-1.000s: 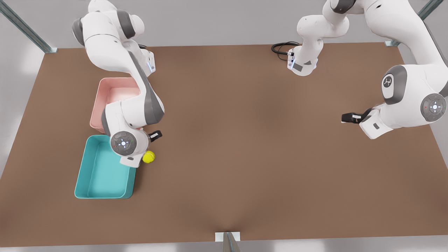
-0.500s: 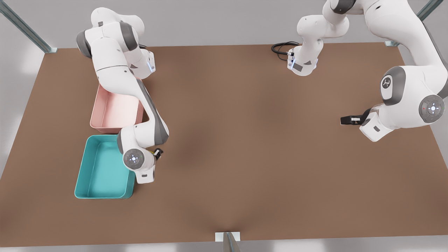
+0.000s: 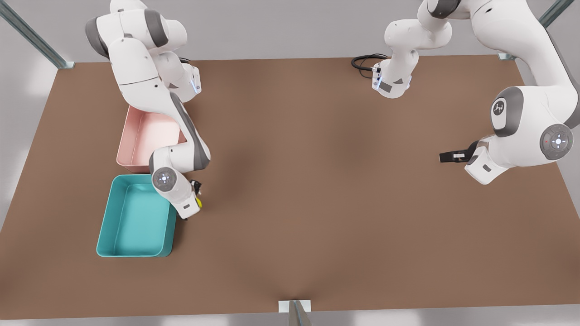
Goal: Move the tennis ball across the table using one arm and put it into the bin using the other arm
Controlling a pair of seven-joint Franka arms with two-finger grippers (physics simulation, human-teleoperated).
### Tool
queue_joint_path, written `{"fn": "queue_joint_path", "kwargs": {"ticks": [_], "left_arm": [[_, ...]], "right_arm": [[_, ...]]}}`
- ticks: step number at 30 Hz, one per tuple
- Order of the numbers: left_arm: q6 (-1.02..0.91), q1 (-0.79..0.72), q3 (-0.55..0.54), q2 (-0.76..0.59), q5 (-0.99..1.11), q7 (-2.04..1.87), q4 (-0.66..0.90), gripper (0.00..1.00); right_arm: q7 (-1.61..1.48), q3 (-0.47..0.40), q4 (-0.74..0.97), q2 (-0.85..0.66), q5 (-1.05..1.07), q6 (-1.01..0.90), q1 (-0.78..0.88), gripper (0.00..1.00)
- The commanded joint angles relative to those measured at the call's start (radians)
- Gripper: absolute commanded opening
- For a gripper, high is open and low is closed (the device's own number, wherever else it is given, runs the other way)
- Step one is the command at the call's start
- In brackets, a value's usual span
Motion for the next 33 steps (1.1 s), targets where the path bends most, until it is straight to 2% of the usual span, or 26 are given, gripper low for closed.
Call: {"fn": "queue_joint_path", "kwargs": {"ticks": [1,33], "left_arm": [[0.001,0.0,-0.001,-0.001,0.001,-0.044,0.0,1.0],[0.003,0.0,-0.002,0.024,-0.001,-0.044,-0.006,1.0]], "right_arm": [[-0.319,0.0,-0.003,0.002,0.003,0.087,-0.002,1.0],[-0.317,0.0,-0.06,0.056,0.026,0.152,-0.028,1.0]]}}
